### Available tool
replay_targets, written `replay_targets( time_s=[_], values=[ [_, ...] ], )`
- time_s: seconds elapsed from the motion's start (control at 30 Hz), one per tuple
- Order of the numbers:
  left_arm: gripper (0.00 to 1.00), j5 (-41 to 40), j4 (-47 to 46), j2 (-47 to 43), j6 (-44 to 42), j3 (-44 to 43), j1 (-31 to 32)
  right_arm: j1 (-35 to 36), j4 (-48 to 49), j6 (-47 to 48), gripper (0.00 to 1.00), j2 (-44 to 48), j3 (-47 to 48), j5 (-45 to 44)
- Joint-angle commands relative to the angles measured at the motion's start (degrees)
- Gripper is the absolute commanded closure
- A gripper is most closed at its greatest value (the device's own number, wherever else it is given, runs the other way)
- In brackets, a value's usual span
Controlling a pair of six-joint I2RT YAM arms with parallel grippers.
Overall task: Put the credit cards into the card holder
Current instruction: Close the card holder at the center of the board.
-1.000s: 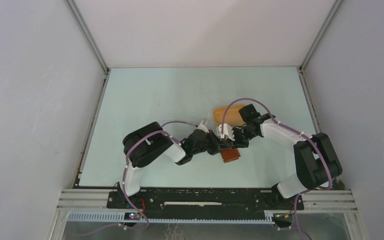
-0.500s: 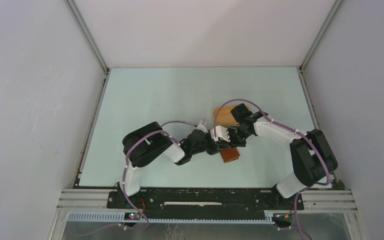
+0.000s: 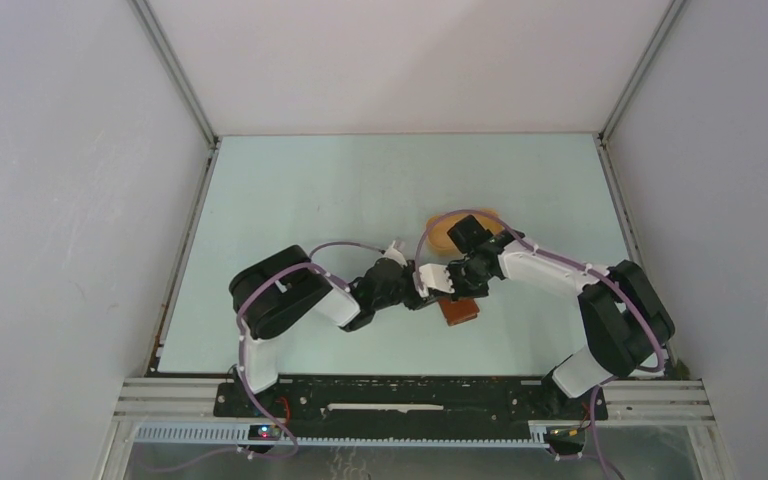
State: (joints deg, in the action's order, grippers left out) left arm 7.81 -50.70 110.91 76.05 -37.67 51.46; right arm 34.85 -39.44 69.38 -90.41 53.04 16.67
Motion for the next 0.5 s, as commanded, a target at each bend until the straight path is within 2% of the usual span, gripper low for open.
replay_targets(
  time_s=[0.0, 0.47],
  values=[
    [0.84, -0.6, -0.1, -2.9, -2.1, 1.7, -0.6, 2.4, 1.3, 1.3, 0.98, -5.6, -5.0, -1.4],
    [0.85, -4.5, -3.2, -13.6, -5.6, 14.3, -2.0, 4.3, -7.3, 0.1, 0.99, -13.5, 4.0, -3.6]
  ],
)
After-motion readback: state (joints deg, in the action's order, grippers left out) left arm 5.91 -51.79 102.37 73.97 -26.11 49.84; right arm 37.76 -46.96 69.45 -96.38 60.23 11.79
